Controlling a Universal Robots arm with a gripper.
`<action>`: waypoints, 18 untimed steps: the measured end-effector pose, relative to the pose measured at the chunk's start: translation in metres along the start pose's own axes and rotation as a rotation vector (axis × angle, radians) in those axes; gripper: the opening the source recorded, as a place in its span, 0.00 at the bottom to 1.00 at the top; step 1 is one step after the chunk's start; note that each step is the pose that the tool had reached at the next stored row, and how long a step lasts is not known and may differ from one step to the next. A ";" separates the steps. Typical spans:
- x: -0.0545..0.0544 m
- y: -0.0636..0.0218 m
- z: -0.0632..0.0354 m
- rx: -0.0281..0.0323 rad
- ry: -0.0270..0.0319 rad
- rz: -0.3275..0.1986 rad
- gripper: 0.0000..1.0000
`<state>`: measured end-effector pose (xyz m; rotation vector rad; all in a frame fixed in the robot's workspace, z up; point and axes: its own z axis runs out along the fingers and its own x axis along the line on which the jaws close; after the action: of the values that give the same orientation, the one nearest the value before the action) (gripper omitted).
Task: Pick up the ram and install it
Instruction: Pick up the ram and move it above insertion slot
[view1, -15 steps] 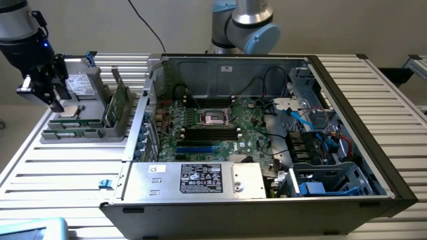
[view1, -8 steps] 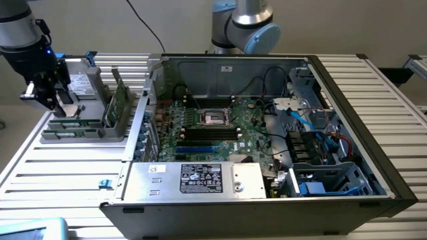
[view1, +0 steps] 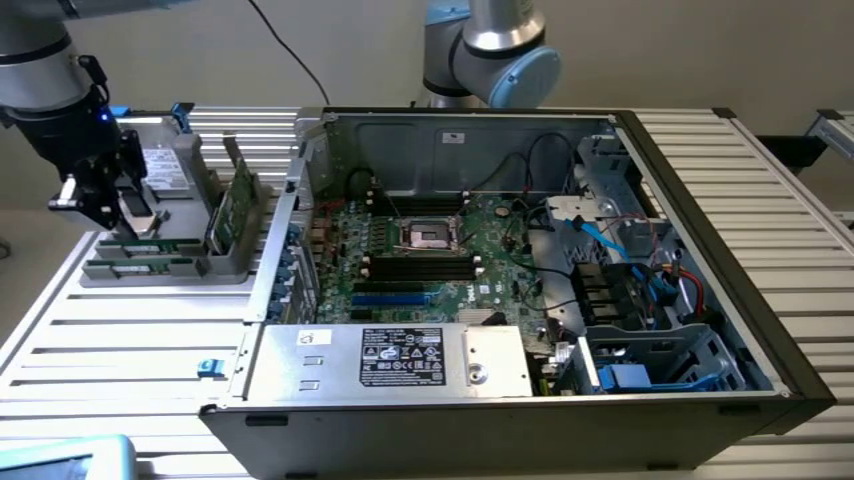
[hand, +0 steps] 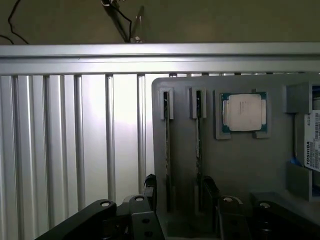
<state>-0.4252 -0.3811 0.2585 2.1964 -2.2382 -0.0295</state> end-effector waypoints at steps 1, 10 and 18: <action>0.000 0.0000 0.0018 0.0000 0.0000 0.000 0.49; 0.005 -0.0003 0.0182 0.0001 0.0000 0.003 0.49; 0.005 -0.0006 0.0224 0.0012 0.0002 0.002 0.49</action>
<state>-0.4251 -0.3861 0.2360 2.1942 -2.2414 -0.0280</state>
